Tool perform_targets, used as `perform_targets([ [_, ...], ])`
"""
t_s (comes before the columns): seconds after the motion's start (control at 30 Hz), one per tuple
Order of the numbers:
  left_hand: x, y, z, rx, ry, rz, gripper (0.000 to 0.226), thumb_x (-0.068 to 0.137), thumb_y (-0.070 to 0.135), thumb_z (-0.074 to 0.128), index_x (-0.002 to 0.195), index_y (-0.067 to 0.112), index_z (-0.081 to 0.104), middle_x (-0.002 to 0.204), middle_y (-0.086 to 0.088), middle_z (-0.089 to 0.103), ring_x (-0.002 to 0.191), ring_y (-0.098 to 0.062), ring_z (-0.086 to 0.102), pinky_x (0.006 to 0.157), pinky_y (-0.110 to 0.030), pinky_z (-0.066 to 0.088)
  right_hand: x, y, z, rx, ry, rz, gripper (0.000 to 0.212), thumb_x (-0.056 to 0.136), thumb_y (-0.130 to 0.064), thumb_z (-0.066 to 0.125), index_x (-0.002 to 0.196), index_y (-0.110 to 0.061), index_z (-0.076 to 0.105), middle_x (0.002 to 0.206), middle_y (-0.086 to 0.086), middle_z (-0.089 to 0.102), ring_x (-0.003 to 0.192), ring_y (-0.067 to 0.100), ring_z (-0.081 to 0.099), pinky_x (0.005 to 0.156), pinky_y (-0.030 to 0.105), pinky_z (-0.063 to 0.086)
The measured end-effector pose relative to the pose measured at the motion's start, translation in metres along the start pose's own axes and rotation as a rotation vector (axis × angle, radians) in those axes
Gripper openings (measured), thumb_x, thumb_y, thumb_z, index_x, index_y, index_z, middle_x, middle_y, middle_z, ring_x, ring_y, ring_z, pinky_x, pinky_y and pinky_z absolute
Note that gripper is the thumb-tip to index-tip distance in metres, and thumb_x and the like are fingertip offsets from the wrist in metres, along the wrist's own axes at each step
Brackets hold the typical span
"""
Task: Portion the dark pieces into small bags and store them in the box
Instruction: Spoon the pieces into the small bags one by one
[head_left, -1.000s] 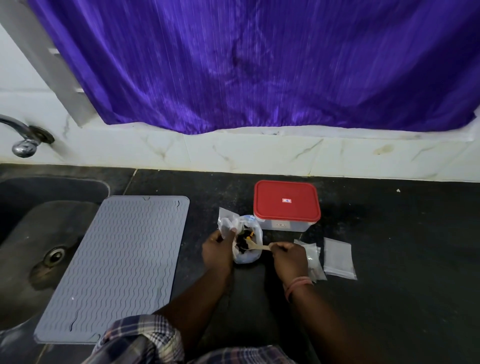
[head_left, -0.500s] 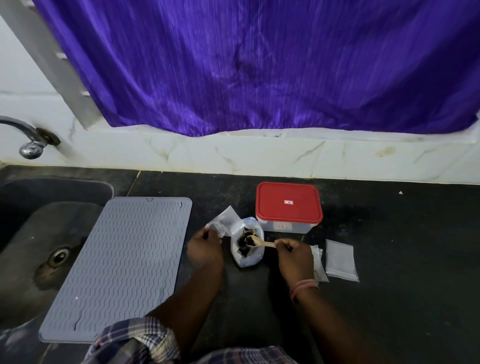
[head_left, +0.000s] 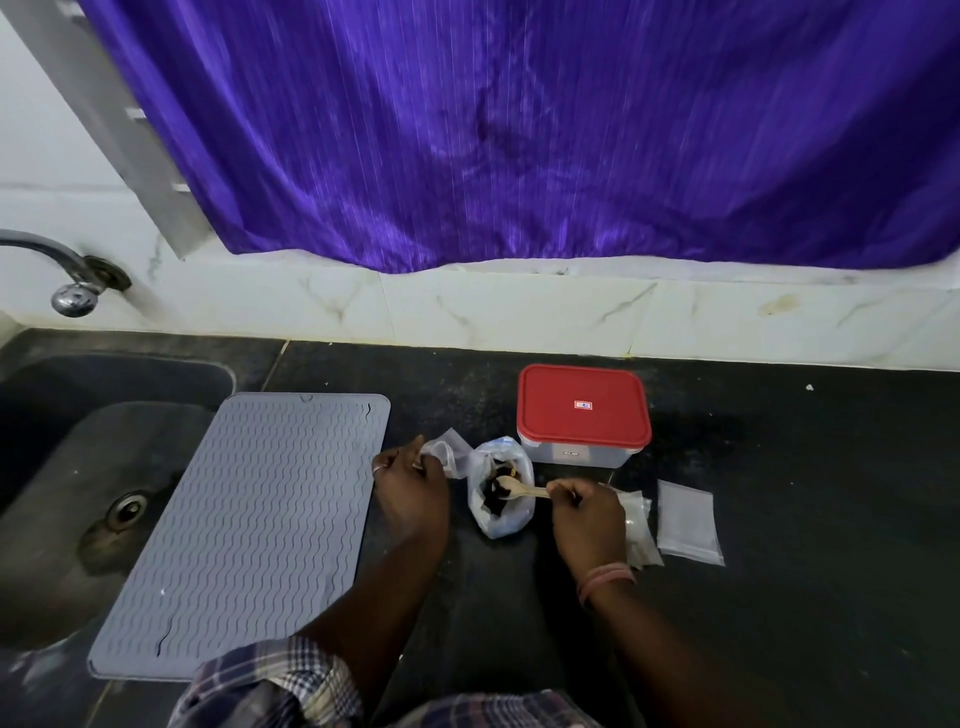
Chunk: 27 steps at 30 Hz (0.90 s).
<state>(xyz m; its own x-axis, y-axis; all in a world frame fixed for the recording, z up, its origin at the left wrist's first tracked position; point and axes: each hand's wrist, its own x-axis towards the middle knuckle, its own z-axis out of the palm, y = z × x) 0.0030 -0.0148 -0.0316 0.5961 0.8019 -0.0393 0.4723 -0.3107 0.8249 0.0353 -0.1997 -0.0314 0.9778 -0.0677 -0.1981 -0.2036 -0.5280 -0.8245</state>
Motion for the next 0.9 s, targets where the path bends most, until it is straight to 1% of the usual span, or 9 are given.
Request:
perform_targets([
  [0.13, 0.000, -0.002, -0.001, 0.058, -0.017, 0.046, 0.033, 0.103, 0.026, 0.054, 0.128, 0.012, 0.068, 0.125, -0.012, 0.066, 0.111, -0.024, 0.065, 0.099, -0.041, 0.053, 0.006, 0.000, -0.003, 0.185, 0.029, 0.173, 0.012, 0.088, -0.015, 0.069, 0.083, -0.018, 0.079, 0.078, -0.004, 0.071, 0.084, 0.016, 0.067, 0.082, 0.028, 0.047],
  [0.23, 0.001, -0.003, -0.005, 0.058, -0.059, 0.086, 0.029, 0.101, 0.026, 0.057, 0.123, 0.013, 0.071, 0.125, -0.010, 0.068, 0.115, -0.026, 0.063, 0.096, -0.023, 0.043, 0.009, 0.003, -0.005, 0.269, 0.031, 0.235, 0.011, 0.086, -0.015, 0.073, 0.077, -0.016, 0.079, 0.070, -0.001, 0.070, 0.075, 0.020, 0.066, 0.079, 0.033, 0.052],
  [0.3, 0.002, -0.003, -0.006, 0.039, -0.079, 0.080, 0.027, 0.100, 0.026, 0.059, 0.121, 0.016, 0.072, 0.127, -0.011, 0.066, 0.118, -0.028, 0.060, 0.092, -0.019, 0.038, 0.010, 0.003, -0.007, 0.316, 0.020, 0.269, 0.013, 0.084, -0.018, 0.075, 0.072, -0.017, 0.078, 0.065, 0.000, 0.070, 0.068, 0.020, 0.063, 0.077, 0.039, 0.054],
  [0.4, 0.003, -0.004, -0.003, 0.059, -0.049, 0.035, 0.028, 0.099, 0.030, 0.062, 0.118, 0.013, 0.071, 0.120, -0.011, 0.069, 0.108, -0.025, 0.065, 0.097, -0.031, 0.051, 0.008, -0.007, -0.012, 0.419, 0.011, 0.294, 0.017, 0.083, -0.019, 0.075, 0.067, -0.014, 0.076, 0.058, 0.002, 0.066, 0.059, 0.020, 0.056, 0.066, 0.039, 0.049],
  [0.47, 0.002, -0.001, -0.002, 0.124, -0.039, 0.007, 0.033, 0.099, 0.036, 0.061, 0.117, 0.010, 0.071, 0.115, -0.011, 0.070, 0.103, -0.022, 0.067, 0.094, -0.040, 0.055, 0.006, -0.019, -0.014, 0.459, -0.014, 0.261, 0.022, 0.085, -0.016, 0.073, 0.065, -0.008, 0.072, 0.055, 0.004, 0.060, 0.054, 0.019, 0.050, 0.060, 0.034, 0.043],
  [0.57, -0.002, 0.002, -0.002, 0.068, -0.050, -0.030, 0.034, 0.098, 0.040, 0.061, 0.115, 0.013, 0.071, 0.112, -0.008, 0.070, 0.098, -0.020, 0.068, 0.091, -0.040, 0.056, 0.001, -0.038, -0.014, 0.448, -0.057, 0.153, 0.020, 0.087, -0.015, 0.070, 0.068, -0.010, 0.074, 0.057, -0.001, 0.065, 0.056, 0.012, 0.055, 0.061, 0.030, 0.046],
  [0.67, -0.006, 0.004, -0.005, 0.018, -0.065, 0.051, 0.029, 0.098, 0.042, 0.061, 0.113, 0.022, 0.075, 0.108, -0.004, 0.071, 0.091, -0.015, 0.069, 0.087, -0.042, 0.059, -0.001, -0.045, -0.008, 0.340, -0.040, 0.023, 0.021, 0.087, -0.012, 0.067, 0.067, -0.007, 0.073, 0.064, 0.008, 0.069, 0.059, 0.008, 0.060, 0.061, 0.026, 0.048],
  [0.73, -0.008, 0.006, -0.007, 0.057, -0.090, 0.100, 0.028, 0.099, 0.040, 0.060, 0.115, 0.022, 0.076, 0.110, -0.004, 0.070, 0.093, -0.014, 0.068, 0.088, -0.039, 0.058, -0.001, -0.045, -0.004, 0.252, -0.041, -0.053, 0.022, 0.088, -0.015, 0.067, 0.068, -0.011, 0.073, 0.065, 0.005, 0.071, 0.060, 0.006, 0.063, 0.063, 0.024, 0.050],
  [0.9, -0.012, 0.012, -0.008, 0.082, -0.110, 0.155, 0.023, 0.099, 0.032, 0.059, 0.110, 0.025, 0.078, 0.108, -0.002, 0.068, 0.092, -0.014, 0.066, 0.086, -0.036, 0.056, -0.008, -0.049, 0.006, -0.023, 0.015, -0.299, 0.016, 0.089, -0.023, 0.060, 0.076, -0.022, 0.070, 0.073, -0.008, 0.068, 0.071, 0.010, 0.064, 0.070, 0.034, 0.054],
])
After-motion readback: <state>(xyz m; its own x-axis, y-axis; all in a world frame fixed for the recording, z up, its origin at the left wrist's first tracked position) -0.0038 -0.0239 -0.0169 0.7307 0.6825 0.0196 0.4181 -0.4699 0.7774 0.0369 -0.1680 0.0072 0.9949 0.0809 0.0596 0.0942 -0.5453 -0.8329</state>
